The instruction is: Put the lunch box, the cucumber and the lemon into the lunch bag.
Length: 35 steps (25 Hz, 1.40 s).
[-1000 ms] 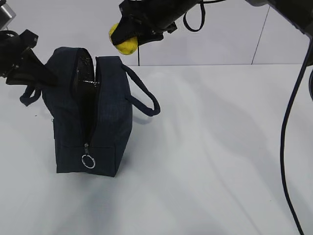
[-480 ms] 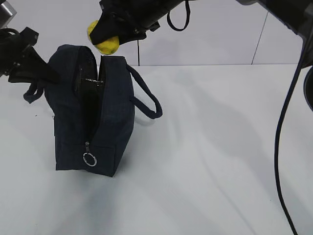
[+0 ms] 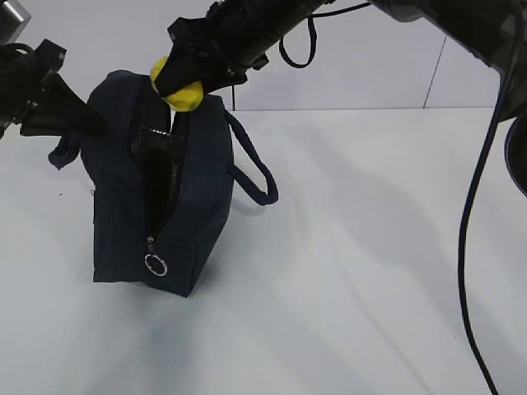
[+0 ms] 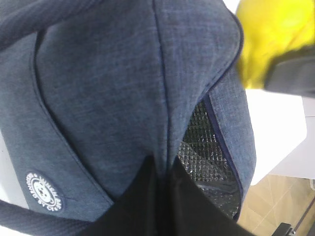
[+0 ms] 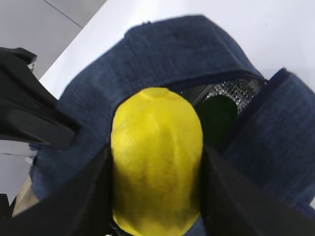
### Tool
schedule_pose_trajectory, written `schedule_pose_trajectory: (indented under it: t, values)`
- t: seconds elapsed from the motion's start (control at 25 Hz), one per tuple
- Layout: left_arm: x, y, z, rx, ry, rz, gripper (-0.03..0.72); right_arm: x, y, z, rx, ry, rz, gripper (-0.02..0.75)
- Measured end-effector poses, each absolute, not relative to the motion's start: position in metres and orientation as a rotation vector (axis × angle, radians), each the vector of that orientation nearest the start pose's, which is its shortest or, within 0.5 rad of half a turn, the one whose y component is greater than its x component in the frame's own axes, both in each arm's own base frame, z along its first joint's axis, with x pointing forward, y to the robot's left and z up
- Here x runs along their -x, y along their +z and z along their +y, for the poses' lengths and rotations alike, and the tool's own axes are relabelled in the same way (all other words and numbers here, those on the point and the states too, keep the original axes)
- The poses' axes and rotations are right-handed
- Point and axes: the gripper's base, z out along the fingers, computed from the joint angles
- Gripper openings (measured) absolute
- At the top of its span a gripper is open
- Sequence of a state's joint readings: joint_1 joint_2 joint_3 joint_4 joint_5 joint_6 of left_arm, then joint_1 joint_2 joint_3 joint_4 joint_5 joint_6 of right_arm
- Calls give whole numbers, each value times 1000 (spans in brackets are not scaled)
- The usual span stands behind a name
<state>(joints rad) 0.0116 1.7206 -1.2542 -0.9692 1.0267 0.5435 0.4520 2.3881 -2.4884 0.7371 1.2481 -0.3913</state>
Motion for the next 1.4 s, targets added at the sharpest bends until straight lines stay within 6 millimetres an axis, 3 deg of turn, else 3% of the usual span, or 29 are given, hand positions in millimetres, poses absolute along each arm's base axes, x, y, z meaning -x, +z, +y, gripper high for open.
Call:
schedule_pose_trajectory:
  t: [0.16,1.16,1.4]
  values:
    - [-350,266,-61,-87,-1086,2545,-4,-438,289,277,955,1017,2335,375]
    - [-349,270,-64,-78,-1169,2513,-4,-439,278,282,1002,1044,2316,396]
    - [-349,270,-64,-78,-1169,2513,-4,-439,278,282,1017,1038,2305,459]
